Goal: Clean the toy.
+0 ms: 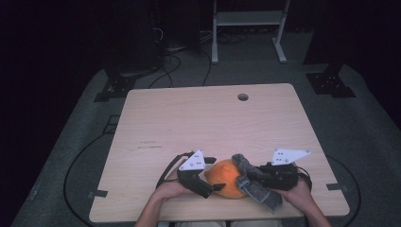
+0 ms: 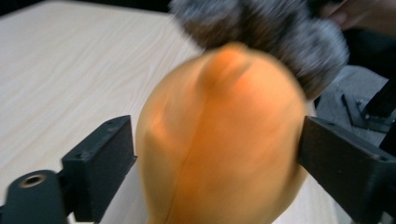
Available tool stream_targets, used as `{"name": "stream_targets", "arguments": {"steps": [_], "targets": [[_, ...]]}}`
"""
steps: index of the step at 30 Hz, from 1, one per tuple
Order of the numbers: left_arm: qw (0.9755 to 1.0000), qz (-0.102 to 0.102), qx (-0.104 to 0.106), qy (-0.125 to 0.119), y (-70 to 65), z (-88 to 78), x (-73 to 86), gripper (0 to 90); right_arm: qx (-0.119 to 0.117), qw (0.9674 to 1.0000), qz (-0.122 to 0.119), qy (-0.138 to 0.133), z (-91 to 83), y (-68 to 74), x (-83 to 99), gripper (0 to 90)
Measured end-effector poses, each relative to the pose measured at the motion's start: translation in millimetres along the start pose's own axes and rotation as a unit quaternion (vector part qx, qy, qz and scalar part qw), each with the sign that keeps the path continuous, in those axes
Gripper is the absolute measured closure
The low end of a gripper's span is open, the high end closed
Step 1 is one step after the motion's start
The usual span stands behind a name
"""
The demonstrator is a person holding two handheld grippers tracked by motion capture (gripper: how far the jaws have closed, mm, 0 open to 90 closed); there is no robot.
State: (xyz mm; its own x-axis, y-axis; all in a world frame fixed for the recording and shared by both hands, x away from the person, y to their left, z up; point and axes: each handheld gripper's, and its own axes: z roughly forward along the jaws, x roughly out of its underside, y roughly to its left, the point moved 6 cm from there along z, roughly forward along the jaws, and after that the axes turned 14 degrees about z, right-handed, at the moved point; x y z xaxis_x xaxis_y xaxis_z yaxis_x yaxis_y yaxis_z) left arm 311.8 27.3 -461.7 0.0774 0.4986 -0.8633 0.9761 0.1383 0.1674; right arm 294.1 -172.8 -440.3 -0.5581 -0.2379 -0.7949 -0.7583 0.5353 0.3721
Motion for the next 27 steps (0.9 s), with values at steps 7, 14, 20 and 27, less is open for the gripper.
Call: {"name": "stream_targets", "arguments": {"steps": [7,14,20,27], "targets": [[0.9988,-0.007,0.030,0.038,-4.7,12.9,8.2,4.0,0.019,0.9998,0.001,0.011,-9.6,-11.2,4.9,73.9],[0.9972,-0.017,0.052,0.051,-5.0,16.3,13.6,3.5,0.018,0.9997,0.012,0.012,-11.1,-16.6,8.7,73.9],[0.9989,-0.008,0.036,0.030,-6.5,9.6,6.7,25.6,0.038,0.9992,-0.005,0.005,-12.1,-8.0,3.3,74.5],[0.9998,-0.004,0.004,-0.018,-1.3,-17.3,-23.9,28.8,0.033,0.9985,0.028,-0.033,-13.8,-9.7,-12.4,75.2]]}}
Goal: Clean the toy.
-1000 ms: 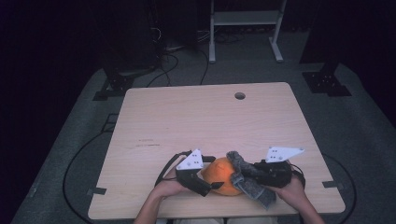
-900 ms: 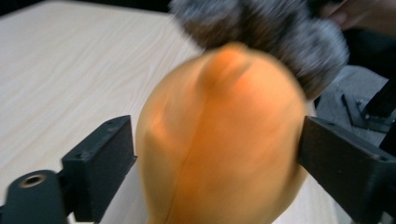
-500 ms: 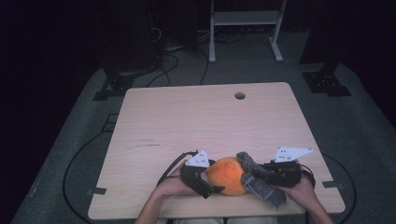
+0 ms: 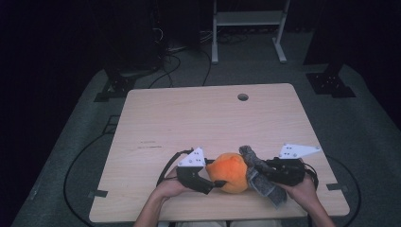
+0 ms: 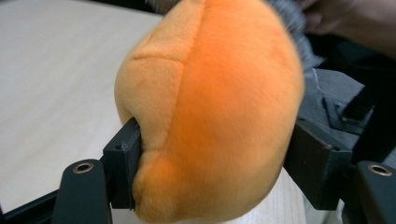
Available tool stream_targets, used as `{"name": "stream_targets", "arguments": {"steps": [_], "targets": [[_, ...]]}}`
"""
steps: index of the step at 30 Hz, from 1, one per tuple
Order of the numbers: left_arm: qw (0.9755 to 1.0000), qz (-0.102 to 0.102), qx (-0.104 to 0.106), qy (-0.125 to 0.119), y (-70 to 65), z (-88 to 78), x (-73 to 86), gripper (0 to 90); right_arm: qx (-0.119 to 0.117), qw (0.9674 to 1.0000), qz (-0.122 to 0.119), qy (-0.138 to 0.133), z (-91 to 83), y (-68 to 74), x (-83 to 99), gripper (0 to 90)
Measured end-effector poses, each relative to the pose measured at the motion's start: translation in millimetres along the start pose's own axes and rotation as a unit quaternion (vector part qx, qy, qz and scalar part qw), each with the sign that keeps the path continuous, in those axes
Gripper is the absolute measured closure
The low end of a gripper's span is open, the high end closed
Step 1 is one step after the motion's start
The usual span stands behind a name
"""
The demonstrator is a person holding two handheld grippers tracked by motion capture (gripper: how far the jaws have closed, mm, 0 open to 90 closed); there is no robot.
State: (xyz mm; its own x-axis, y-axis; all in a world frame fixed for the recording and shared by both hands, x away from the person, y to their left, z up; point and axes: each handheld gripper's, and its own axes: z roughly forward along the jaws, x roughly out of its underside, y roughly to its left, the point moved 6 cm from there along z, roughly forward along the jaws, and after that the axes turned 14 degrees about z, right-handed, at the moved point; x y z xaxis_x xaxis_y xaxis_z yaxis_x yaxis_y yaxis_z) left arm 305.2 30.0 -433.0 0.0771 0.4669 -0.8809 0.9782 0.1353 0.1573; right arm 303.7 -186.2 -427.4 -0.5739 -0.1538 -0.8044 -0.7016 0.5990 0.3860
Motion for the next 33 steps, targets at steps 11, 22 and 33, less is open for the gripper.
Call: {"name": "stream_targets", "arguments": {"steps": [11,22,33], "targets": [[0.9996,0.001,-0.023,0.017,7.1,-5.4,12.8,28.2,0.047,0.9972,0.017,0.056,42.9,-15.5,18.3,75.2],[0.9989,0.019,-0.040,0.014,2.8,9.2,5.6,28.5,0.003,0.9994,-0.011,-0.033,7.2,13.2,-16.4,75.0],[0.9984,0.031,-0.035,0.032,3.6,14.9,18.1,20.5,0.014,0.9998,-0.016,0.002,24.1,7.6,1.4,74.9]]}}
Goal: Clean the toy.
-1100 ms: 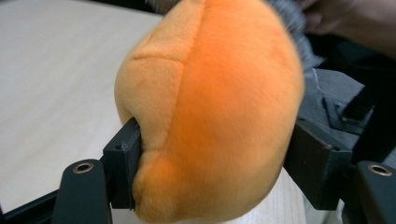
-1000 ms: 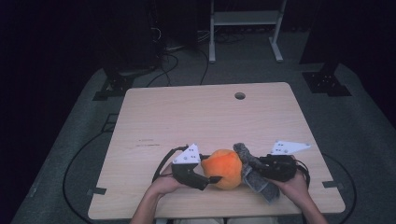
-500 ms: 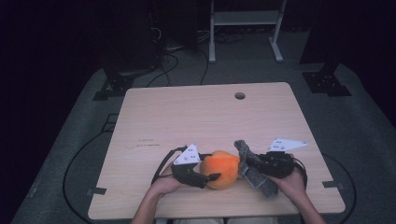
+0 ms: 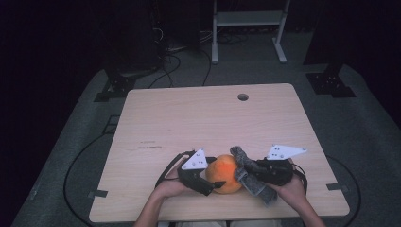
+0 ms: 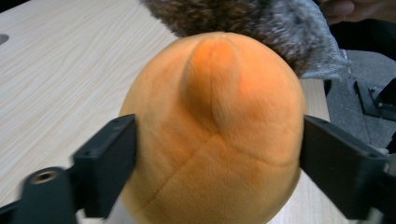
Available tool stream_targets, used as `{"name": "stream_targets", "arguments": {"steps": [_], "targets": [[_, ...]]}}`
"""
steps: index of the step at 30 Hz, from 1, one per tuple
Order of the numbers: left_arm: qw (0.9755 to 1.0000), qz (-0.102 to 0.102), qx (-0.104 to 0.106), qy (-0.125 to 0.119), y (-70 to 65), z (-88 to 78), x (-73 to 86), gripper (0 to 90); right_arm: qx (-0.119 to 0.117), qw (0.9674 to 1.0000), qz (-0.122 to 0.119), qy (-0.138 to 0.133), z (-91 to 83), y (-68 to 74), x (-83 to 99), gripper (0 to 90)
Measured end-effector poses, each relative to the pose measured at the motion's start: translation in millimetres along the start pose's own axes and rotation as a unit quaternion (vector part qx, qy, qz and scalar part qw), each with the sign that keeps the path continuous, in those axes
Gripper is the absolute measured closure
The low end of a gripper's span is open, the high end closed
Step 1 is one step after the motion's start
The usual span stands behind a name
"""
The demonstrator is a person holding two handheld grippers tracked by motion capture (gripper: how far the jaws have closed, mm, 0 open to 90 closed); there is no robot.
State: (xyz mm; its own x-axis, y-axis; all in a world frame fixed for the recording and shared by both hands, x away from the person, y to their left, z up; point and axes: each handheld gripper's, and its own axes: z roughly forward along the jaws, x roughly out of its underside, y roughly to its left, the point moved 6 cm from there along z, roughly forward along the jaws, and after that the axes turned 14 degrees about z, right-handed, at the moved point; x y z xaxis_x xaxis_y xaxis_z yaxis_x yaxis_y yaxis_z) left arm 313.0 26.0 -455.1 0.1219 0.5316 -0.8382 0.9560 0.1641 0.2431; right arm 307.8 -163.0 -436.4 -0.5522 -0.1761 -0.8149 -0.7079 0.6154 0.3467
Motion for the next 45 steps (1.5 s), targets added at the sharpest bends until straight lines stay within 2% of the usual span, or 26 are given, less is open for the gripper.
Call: {"name": "stream_targets", "arguments": {"steps": [2,5,6,7,8,10,12,14,16,20,21,22,23,24,25,26,28,29,32,34,35,37,41,43,45], "targets": [[0.9999,-0.009,-0.003,-0.004,-0.2,2.3,0.5,23.7,0.008,0.9999,-0.006,-0.008,-3.2,5.2,-3.1,75.2],[0.9999,-0.009,-0.010,0.002,-2.6,6.8,-1.3,26.0,-0.017,0.9992,-0.033,-0.016,0.9,28.8,-11.5,75.2],[0.9999,-0.004,-0.014,0.008,-2.6,7.3,-1.3,26.3,-0.009,0.9985,-0.051,-0.014,5.2,34.5,-13.4,75.1],[0.9998,-0.010,-0.018,0.009,-2.0,6.6,-0.8,26.8,0.001,0.9980,-0.062,-0.012,8.8,37.1,-14.9,75.1],[0.9997,-0.014,-0.018,0.005,-1.0,5.2,0.5,27.7,0.001,0.9980,-0.063,-0.013,10.8,35.6,-16.4,75.1],[0.9997,-0.019,-0.015,-0.002,1.2,2.7,3.4,29.3,-0.006,0.9990,-0.039,-0.020,10.1,23.2,-17.9,75.0],[0.9996,-0.028,-0.008,-0.007,3.2,1.7,4.7,29.6,0.010,0.9994,-0.025,-0.020,6.5,5.7,-12.5,74.8],[0.9994,-0.032,-0.006,-0.009,4.2,2.2,4.6,29.6,0.016,0.9996,0.003,-0.024,0.8,-10.5,-4.9,75.0],[0.9993,-0.035,-0.008,-0.009,4.4,2.5,4.3,29.5,0.025,0.9995,0.007,-0.020,-4.5,-15.7,1.2,75.2],[0.9986,-0.051,-0.017,-0.005,7.9,0.5,5.9,29.4,0.030,0.9992,-0.015,-0.022,-8.6,-4.2,3.1,75.4],[0.9977,-0.062,-0.024,-0.008,9.7,1.3,5.9,29.3,0.022,0.9993,-0.021,-0.023,-8.2,2.7,2.2,75.4],[0.9968,-0.073,-0.030,-0.013,11.0,3.1,5.7,29.4,0.004,0.9994,-0.023,-0.026,-6.7,11.4,0.3,75.3],[0.9965,-0.076,-0.032,-0.014,11.3,4.7,5.6,29.4,-0.009,0.9991,-0.032,-0.028,-3.7,19.8,-2.1,75.3],[0.9966,-0.074,-0.033,-0.014,11.0,5.3,5.3,29.1,-0.006,0.9986,-0.047,-0.023,0.7,26.6,-4.0,75.3],[0.9966,-0.073,-0.034,-0.014,10.9,4.5,5.4,28.7,0.010,0.9976,-0.066,-0.018,4.8,29.3,-5.0,75.3],[0.9967,-0.074,-0.029,-0.016,10.6,2.7,5.8,27.5,0.017,0.9970,-0.073,-0.018,7.1,28.4,-5.6,75.3],[0.9978,-0.061,-0.022,-0.016,9.1,0.1,7.2,24.5,0.012,0.9982,-0.054,-0.025,6.3,17.8,-5.5,75.3],[0.9980,-0.057,-0.024,-0.015,8.5,0.2,7.1,24.5,0.021,0.9984,-0.044,-0.028,4.8,10.0,-4.4,75.3],[0.9976,-0.059,-0.035,-0.013,9.3,3.4,4.9,25.4,0.032,0.9989,-0.012,-0.033,0.1,-10.6,1.8,75.0],[0.9975,-0.058,-0.039,-0.010,9.9,4.3,4.5,25.9,0.042,0.9986,-0.001,-0.032,-0.9,-18.7,5.5,75.1],[0.9973,-0.060,-0.042,-0.010,10.1,4.6,4.8,25.9,0.043,0.9985,0.002,-0.032,-1.7,-18.2,6.4,75.3],[0.9971,-0.061,-0.044,-0.005,10.1,4.6,6.4,26.0,0.048,0.9983,-0.012,-0.032,-2.0,-9.4,6.5,75.4],[0.9966,-0.068,-0.045,-0.007,8.9,4.5,8.4,26.0,0.010,0.9991,-0.035,-0.024,2.4,12.5,3.4,75.3],[0.9974,-0.058,-0.041,-0.004,7.0,4.0,7.8,27.0,0.009,0.9990,-0.037,-0.023,2.8,11.8,0.9,75.2],[0.9989,-0.036,-0.031,-0.004,3.6,3.5,6.7,27.8,0.005,0.9994,-0.020,-0.027,0.3,3.8,-0.3,75.2]]}}
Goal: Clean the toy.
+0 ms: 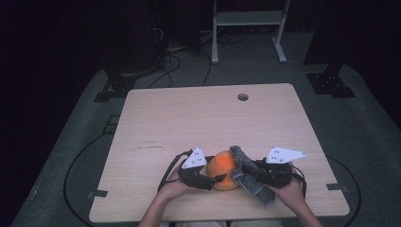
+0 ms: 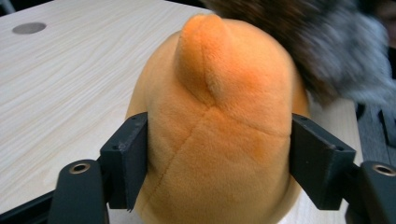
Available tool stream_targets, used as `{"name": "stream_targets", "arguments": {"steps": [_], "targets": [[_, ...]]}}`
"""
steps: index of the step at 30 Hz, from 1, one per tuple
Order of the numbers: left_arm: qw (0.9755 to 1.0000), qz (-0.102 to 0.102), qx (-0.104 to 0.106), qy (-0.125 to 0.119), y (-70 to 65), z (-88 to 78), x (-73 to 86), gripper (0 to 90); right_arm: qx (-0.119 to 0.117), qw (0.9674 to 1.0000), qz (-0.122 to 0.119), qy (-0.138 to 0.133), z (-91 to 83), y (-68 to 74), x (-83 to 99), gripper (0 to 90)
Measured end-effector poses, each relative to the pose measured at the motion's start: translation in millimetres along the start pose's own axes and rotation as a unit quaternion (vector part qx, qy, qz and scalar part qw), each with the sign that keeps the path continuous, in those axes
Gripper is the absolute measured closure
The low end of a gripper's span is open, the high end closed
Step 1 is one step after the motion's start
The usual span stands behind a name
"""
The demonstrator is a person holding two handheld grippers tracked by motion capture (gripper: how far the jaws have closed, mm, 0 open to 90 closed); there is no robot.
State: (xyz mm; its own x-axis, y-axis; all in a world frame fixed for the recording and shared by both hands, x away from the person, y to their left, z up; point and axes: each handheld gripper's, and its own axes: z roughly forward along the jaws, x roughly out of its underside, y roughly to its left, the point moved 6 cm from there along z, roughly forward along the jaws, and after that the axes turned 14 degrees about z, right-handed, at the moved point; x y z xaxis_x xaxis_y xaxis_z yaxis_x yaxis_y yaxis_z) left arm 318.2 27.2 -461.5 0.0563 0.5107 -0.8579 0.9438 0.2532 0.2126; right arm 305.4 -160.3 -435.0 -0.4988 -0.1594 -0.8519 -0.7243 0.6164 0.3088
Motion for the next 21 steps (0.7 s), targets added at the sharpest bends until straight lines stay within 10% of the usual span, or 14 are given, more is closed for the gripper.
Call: {"name": "stream_targets", "arguments": {"steps": [6,16,21], "targets": [[0.9993,0.031,0.018,0.000,-8.1,1.7,-1.4,28.2,0.017,0.9988,0.045,0.002,-10.1,-29.9,1.6,75.3],[0.9985,0.052,0.018,0.008,-15.5,8.0,-4.1,27.6,-0.037,0.9992,-0.016,0.006,0.1,18.9,-15.1,75.1],[0.9990,0.041,0.017,0.003,-14.7,6.5,-1.7,26.8,-0.052,0.9986,0.009,0.006,2.6,8.5,-14.4,75.1]]}}
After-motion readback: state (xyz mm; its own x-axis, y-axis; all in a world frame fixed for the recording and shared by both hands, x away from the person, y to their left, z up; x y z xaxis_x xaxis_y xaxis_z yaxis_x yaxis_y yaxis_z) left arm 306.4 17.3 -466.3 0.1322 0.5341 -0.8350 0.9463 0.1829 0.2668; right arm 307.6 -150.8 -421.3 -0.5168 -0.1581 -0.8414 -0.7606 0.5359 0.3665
